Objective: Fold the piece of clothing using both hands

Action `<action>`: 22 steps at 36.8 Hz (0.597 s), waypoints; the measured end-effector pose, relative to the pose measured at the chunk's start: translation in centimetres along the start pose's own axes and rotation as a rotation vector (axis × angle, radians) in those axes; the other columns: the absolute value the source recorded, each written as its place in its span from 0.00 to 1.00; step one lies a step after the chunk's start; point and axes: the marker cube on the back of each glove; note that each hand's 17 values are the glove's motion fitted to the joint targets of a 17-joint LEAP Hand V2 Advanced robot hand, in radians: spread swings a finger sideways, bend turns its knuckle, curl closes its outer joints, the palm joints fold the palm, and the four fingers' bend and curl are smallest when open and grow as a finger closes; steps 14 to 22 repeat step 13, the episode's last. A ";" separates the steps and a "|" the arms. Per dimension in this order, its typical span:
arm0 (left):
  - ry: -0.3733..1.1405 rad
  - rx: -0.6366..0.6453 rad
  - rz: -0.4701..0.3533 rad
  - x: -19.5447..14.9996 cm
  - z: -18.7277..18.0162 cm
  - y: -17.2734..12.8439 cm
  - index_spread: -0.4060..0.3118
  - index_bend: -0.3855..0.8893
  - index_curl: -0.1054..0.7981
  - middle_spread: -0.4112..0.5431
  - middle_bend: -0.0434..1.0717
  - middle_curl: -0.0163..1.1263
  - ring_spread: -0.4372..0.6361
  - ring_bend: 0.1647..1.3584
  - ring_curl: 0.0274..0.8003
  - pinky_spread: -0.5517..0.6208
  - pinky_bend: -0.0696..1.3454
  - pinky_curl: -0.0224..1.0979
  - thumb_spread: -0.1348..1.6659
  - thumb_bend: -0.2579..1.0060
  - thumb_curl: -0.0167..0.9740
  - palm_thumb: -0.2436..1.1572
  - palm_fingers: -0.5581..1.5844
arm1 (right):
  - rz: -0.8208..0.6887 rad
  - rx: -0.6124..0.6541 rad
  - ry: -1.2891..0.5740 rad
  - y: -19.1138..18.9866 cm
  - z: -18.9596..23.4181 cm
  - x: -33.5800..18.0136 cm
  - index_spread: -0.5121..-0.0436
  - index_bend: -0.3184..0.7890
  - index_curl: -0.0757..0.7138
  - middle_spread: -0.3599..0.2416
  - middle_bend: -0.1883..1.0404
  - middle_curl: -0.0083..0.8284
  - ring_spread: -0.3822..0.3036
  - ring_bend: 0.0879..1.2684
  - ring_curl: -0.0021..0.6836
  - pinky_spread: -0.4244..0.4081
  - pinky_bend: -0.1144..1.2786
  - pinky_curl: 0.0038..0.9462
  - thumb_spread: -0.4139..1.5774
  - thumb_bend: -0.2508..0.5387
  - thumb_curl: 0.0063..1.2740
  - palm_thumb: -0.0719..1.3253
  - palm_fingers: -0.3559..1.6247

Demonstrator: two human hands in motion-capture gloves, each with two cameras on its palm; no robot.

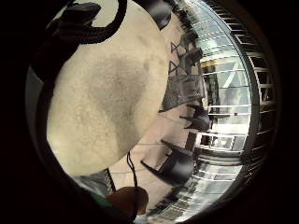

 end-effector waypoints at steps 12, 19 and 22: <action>-0.038 -0.038 0.045 2.5 1.5 -0.9 0.39 0.42 0.48 0.34 0.18 0.32 0.42 0.31 0.41 0.55 0.28 0.41 0.95 0.43 0.35 0.55 0.53 | 0.177 0.128 -0.208 2.9 -1.6 5.2 0.33 0.44 0.52 0.34 0.31 0.49 0.46 0.10 0.45 0.74 0.30 0.31 0.85 0.30 0.37 0.60 0.45; -0.041 -0.040 0.046 2.6 1.5 -0.9 0.39 0.42 0.49 0.34 0.19 0.32 0.42 0.30 0.41 0.56 0.28 0.41 0.95 0.43 0.35 0.54 0.53 | 0.178 0.134 -0.211 3.0 -1.7 5.3 0.33 0.44 0.52 0.35 0.31 0.49 0.47 0.10 0.45 0.74 0.29 0.31 0.85 0.30 0.37 0.59 0.46; -0.041 -0.040 0.046 2.6 1.5 -0.9 0.39 0.42 0.49 0.34 0.19 0.32 0.42 0.30 0.41 0.56 0.28 0.41 0.95 0.43 0.35 0.54 0.53 | 0.178 0.134 -0.211 3.0 -1.7 5.3 0.33 0.44 0.52 0.35 0.31 0.49 0.47 0.10 0.45 0.74 0.29 0.31 0.85 0.30 0.37 0.59 0.46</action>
